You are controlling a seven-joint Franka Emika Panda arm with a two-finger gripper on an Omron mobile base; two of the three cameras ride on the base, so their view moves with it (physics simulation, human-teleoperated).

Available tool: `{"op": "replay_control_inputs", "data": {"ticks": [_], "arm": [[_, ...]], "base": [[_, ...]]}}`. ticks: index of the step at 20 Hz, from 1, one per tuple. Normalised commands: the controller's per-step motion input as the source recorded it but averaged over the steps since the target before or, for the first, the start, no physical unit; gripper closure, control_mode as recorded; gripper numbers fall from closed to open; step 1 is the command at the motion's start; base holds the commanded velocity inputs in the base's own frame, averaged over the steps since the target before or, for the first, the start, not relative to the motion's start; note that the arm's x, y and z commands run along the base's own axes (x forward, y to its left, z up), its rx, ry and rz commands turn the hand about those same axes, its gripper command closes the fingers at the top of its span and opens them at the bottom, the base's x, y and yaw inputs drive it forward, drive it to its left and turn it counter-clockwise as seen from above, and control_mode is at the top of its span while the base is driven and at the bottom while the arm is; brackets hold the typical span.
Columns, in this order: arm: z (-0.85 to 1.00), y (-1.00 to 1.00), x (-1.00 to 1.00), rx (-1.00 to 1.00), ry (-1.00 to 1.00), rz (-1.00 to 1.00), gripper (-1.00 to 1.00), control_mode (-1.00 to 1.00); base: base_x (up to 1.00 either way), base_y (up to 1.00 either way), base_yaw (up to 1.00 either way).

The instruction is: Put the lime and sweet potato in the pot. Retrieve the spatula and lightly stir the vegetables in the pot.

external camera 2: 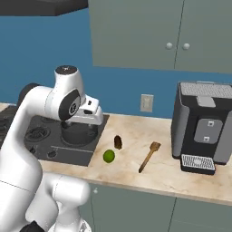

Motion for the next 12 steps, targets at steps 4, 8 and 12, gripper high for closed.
{"op": "replay_control_inputs", "data": {"ticks": [4,8,12], "arm": [[0.00,0.00,0.00,0.00,0.00,0.00,-1.00,1.00],[0.00,0.00,0.00,0.00,0.00,0.00,-1.00,1.00],[0.00,0.00,0.00,0.00,0.00,0.00,-1.00,1.00]], "base": [[0.02,-0.45,0.12],[0.50,-0.33,0.03],[0.81,-0.07,-0.01]]}}
